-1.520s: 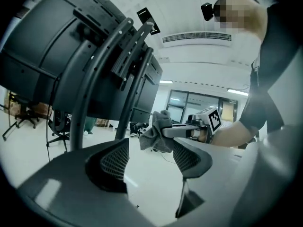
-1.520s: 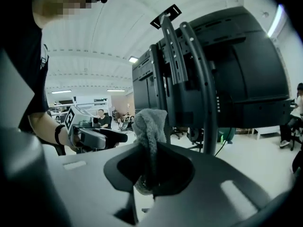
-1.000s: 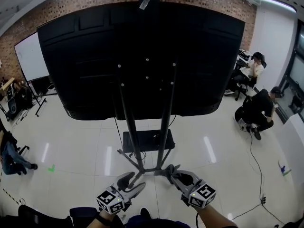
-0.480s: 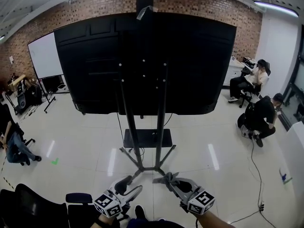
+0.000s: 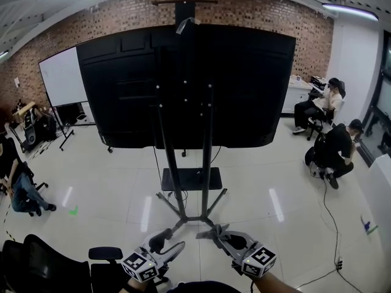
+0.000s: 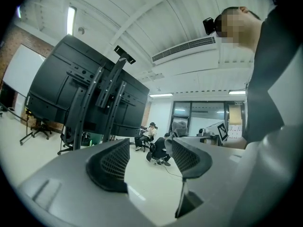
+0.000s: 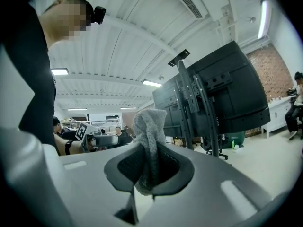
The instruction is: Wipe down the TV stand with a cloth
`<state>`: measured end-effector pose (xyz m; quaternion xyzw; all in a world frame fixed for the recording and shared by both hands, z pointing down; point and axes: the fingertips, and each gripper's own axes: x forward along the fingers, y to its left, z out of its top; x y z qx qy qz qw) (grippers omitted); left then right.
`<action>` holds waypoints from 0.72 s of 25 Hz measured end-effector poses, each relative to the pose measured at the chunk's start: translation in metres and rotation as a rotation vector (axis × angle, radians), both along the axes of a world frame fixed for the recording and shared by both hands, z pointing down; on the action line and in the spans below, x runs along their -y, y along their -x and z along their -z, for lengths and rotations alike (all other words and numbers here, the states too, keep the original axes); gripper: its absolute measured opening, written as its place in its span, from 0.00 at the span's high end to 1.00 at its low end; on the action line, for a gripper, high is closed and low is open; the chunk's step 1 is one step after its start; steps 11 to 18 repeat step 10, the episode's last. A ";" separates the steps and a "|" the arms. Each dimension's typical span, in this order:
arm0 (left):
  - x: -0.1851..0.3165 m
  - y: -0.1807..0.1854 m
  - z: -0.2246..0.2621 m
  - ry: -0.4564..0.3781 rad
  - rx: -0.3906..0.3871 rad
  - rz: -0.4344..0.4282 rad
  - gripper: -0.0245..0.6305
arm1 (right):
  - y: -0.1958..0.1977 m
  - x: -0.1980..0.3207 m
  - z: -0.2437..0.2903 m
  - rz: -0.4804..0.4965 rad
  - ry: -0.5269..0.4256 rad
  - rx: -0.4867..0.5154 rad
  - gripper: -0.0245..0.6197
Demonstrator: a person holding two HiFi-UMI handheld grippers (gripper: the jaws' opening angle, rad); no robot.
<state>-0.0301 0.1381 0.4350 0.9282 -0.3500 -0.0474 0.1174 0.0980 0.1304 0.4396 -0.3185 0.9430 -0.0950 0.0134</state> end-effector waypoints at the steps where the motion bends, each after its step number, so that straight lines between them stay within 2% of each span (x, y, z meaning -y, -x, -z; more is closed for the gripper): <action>1: -0.001 0.003 0.001 -0.007 0.003 -0.005 0.49 | 0.003 -0.002 0.001 -0.002 -0.001 0.007 0.91; 5: -0.007 0.015 0.006 -0.021 0.001 -0.003 0.49 | 0.014 -0.007 0.004 -0.003 -0.008 0.017 0.91; 10: -0.019 0.032 0.000 0.005 0.022 0.010 0.49 | 0.026 -0.017 0.009 -0.015 -0.010 0.041 0.91; 18: -0.019 0.032 0.000 0.005 0.022 0.010 0.49 | 0.026 -0.017 0.009 -0.015 -0.010 0.041 0.91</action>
